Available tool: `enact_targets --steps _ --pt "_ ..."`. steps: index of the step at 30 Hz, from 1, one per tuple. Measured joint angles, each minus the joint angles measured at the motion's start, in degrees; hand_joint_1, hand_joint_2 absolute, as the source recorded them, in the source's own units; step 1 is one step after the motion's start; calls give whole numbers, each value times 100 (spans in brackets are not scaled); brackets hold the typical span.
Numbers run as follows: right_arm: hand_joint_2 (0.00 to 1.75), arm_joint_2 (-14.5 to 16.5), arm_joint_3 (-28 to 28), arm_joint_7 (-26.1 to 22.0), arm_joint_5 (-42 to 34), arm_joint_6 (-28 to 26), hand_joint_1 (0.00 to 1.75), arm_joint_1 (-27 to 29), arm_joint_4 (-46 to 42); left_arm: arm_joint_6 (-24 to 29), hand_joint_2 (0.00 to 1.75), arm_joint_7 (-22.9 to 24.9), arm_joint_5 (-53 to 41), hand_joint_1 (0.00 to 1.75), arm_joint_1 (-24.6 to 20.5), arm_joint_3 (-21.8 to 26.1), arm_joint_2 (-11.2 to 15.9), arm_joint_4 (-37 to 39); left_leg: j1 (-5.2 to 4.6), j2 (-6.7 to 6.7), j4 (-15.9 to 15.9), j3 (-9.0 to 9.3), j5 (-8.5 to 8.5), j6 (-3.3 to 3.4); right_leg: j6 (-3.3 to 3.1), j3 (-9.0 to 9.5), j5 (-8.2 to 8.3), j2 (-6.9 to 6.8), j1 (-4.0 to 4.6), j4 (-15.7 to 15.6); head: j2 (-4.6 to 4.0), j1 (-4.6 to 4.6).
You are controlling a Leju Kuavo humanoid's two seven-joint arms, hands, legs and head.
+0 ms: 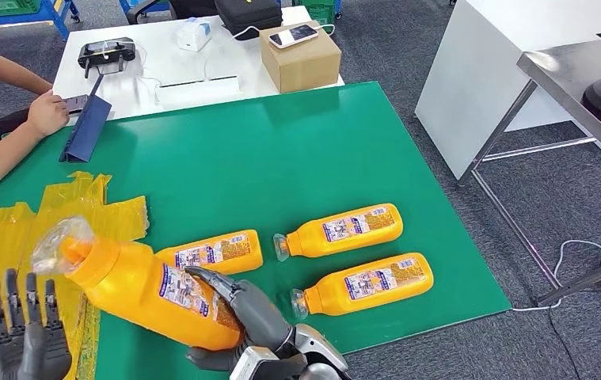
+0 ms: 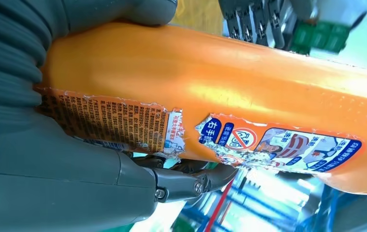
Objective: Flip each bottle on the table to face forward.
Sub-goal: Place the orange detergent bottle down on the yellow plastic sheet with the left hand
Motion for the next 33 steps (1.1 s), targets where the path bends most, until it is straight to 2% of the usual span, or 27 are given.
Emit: enact_targets --steps 8,14,22,26,30,33 --pt "175 43 -290 0 2 -49 175 100 -9 -395 175 -22 -192 0 176 -442 -13 -107 0 0 0 1 -1 1 0 0 0 0 3 0 0 -2" --pt "175 123 -524 50 135 -2 175 127 26 -789 175 -164 -891 0 308 -852 -7 -152 1 0 0 0 -1 1 0 0 0 -1 1 0 0 -1" --pt "175 260 -588 148 310 169 175 87 209 -523 175 -295 -1465 0 393 -1455 107 -164 0 -4 0 0 -1 1 1 2 0 -5 1 0 0 -2" --pt "175 306 -548 369 529 434 175 -56 403 -333 175 -263 -1719 0 383 -1663 210 -150 1 -3 -1 0 -1 1 1 2 0 -4 2 1 0 -1" --pt "175 389 -291 636 825 728 175 -385 907 9 175 -189 -2032 0 335 -1909 389 -53 1 -2 -1 1 1 0 1 2 0 -4 3 1 0 -1" --pt "175 495 -13 647 907 796 175 -693 1432 363 175 -145 -2130 0 275 -2084 576 69 1 -2 -1 2 2 0 0 2 0 -5 3 2 0 -2"
